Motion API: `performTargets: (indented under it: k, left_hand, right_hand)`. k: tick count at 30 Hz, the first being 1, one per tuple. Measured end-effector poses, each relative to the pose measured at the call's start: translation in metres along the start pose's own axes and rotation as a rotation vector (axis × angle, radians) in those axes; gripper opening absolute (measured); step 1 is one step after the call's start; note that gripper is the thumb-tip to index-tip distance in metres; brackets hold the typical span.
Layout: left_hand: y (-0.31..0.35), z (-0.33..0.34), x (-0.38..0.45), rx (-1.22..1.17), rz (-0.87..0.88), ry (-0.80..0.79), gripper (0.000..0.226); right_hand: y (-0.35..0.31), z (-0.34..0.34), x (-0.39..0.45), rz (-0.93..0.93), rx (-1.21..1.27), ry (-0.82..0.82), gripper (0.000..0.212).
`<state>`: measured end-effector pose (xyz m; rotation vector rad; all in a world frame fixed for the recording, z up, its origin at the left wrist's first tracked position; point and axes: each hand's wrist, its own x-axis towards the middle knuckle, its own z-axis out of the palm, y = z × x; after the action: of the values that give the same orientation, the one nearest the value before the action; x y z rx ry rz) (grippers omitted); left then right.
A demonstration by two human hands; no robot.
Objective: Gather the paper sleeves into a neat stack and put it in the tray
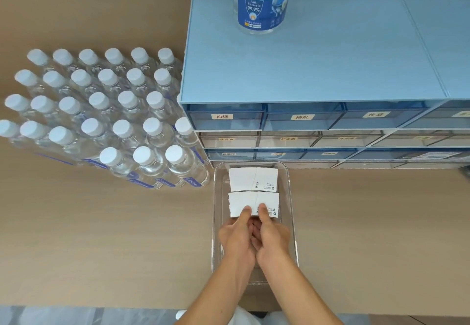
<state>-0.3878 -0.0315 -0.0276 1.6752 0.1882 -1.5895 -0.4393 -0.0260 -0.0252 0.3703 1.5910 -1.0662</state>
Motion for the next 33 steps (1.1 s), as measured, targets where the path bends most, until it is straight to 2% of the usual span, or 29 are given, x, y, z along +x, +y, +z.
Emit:
performTargets:
  k: [3, 7, 13, 16, 26, 33]
  left_hand:
    - [0.001, -0.001, 0.003, 0.061, 0.018, 0.004, 0.02]
    - [0.002, -0.001, 0.008, 0.232, 0.065, 0.029, 0.032]
    - [0.003, 0.0, 0.008, 0.391, 0.11, 0.023, 0.038]
    - [0.003, 0.0, 0.009, 0.399, 0.105, 0.029, 0.037]
    - [0.004, -0.001, 0.011, 0.448, 0.085, 0.026, 0.044]
    - [0.004, -0.006, 0.004, 0.373, 0.065, 0.01, 0.047]
  right_hand:
    - [-0.001, 0.001, 0.002, -0.049, -0.107, 0.004, 0.026]
    - [-0.002, -0.001, 0.004, -0.082, -0.246, 0.031, 0.031]
    - [-0.004, 0.002, 0.002, -0.085, -0.333, -0.002, 0.044]
    - [-0.003, 0.005, 0.002, -0.075, -0.351, -0.023, 0.049]
    - [-0.004, 0.005, -0.001, -0.06, -0.342, -0.056, 0.046]
    - [-0.005, -0.004, -0.003, 0.023, -0.271, -0.138, 0.049]
